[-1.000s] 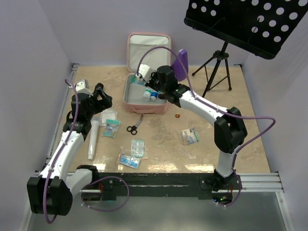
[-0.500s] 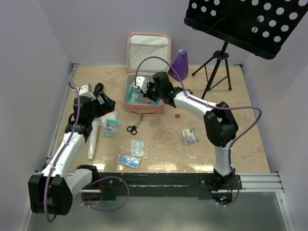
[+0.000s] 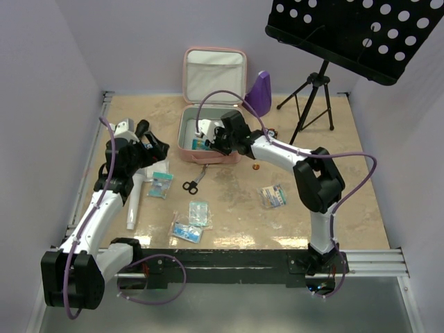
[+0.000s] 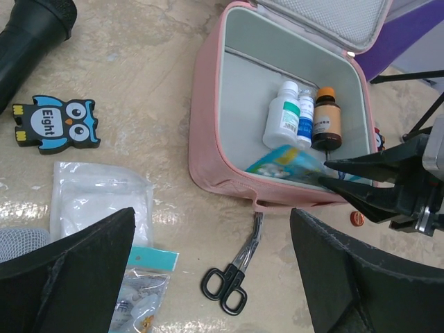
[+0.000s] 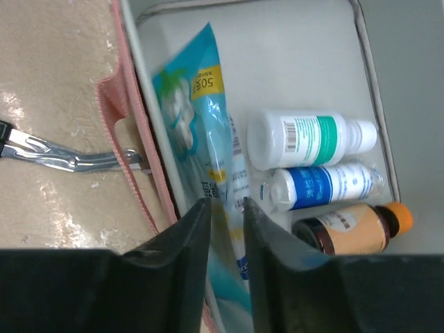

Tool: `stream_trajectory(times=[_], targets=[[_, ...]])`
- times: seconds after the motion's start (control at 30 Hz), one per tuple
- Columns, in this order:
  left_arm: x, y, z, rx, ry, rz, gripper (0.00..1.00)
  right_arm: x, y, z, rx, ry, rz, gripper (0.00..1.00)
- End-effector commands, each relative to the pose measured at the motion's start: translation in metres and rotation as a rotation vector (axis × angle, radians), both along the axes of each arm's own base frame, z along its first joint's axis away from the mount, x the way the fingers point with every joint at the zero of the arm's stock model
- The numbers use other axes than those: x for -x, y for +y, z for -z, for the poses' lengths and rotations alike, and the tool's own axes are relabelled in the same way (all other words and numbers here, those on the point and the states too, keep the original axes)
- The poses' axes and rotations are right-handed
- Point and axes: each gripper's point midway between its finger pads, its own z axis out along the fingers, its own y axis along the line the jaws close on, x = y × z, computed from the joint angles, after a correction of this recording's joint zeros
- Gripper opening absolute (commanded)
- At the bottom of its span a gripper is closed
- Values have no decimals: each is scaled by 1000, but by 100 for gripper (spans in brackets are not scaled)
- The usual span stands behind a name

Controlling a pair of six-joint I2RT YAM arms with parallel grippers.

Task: Organize the medicine kit
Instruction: Place the medical item at the medicine box, then adjust the medicine box at the center of the board.

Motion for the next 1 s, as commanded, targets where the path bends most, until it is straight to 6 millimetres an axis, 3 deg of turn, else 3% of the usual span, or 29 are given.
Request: stream_trajectory(times=[0.0,0.1,0.23,0.27,0.4,0.53,0.6,0.8,0.97], targets=[[-2,-6,-9,31,-42,23,97,-1,-6,-10,4,-12,49,38],[-1,-5,-10,27,-45,22,97,-7,-10,-16,4,-31,93,46],[0,-5,-11,22,-50,20,97,-15,-10,-39,-22,-72,133,54],[-1,-5,-12,23,-49,20,97,-19,-11,-44,-26,-84,148,61],[-1,-4,-10,18,-47,15,100,-32,-15,-80,-95,-150,245,68],[-2,-2,-9,12,-43,9,100,-29,-13,-110,-232,-160,313,67],[-3,-2,-8,11,-40,8,100,-28,-10,-107,-280,-121,356,59],[-6,-4,-4,33,-19,7,100,-22,-4,-63,-255,12,433,21],[-6,-8,0,57,5,14,100,2,6,-37,-246,53,426,14]])
